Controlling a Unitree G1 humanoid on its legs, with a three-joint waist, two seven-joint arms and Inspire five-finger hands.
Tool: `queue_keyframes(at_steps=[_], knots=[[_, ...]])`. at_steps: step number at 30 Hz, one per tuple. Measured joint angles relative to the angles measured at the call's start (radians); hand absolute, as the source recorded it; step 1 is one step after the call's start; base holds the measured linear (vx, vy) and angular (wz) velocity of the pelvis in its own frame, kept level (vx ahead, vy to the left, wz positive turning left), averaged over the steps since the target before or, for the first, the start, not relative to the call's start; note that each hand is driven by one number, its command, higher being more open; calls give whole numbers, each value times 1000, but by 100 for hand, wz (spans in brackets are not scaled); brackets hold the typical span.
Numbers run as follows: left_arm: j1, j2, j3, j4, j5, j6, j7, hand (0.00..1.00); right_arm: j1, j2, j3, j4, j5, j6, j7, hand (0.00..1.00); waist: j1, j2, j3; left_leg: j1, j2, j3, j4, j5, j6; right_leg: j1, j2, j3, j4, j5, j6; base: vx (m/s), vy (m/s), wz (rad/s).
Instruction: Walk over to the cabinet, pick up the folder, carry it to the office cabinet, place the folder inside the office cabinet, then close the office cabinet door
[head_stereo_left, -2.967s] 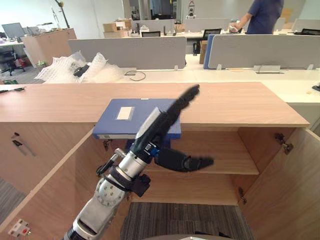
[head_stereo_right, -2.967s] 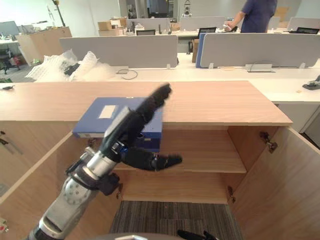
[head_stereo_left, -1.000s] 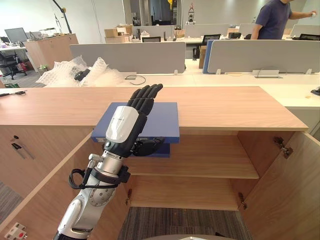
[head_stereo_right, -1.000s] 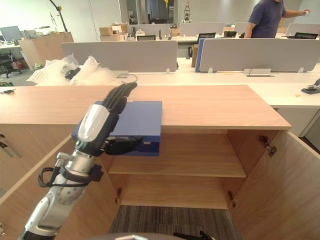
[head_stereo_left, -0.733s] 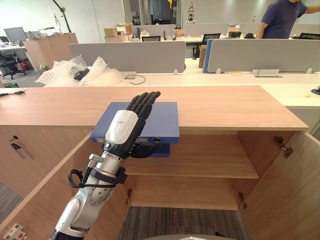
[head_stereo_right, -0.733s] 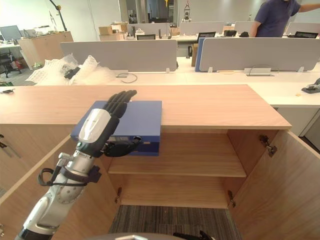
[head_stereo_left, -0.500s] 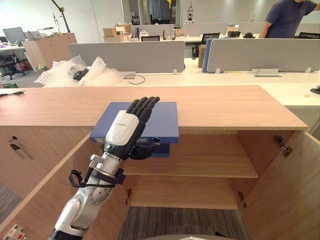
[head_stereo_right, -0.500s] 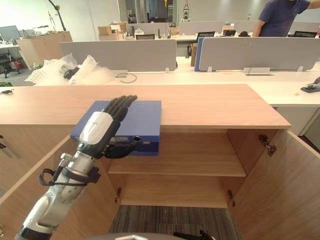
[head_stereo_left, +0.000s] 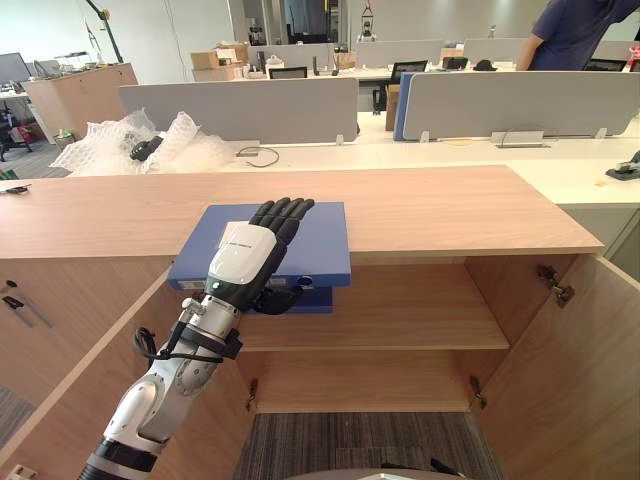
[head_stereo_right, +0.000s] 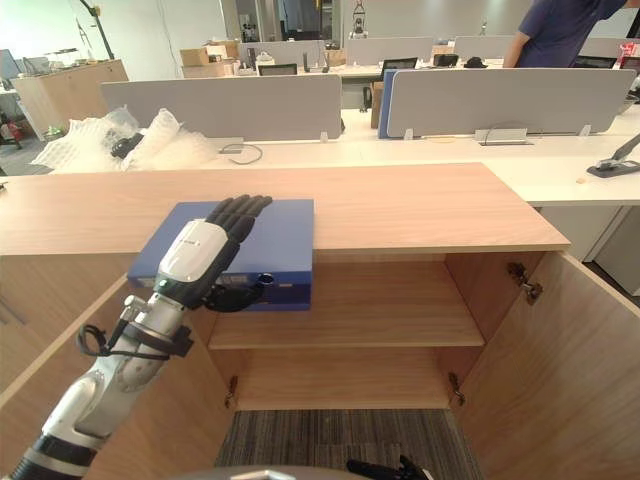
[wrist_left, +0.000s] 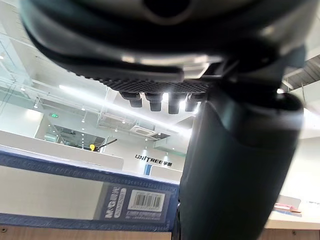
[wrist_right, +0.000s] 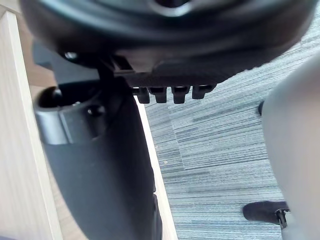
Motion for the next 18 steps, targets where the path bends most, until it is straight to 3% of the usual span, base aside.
queue_keyframes(at_steps=[18], knots=[[-31, 46, -18, 217, 17, 36, -21, 100, 1, -1, 9, -2, 1, -4, 5, 100, -5, -3, -1, 27, -2, 16, -31, 6, 1, 2, -3, 6, 0, 2, 0, -4, -2, -1]])
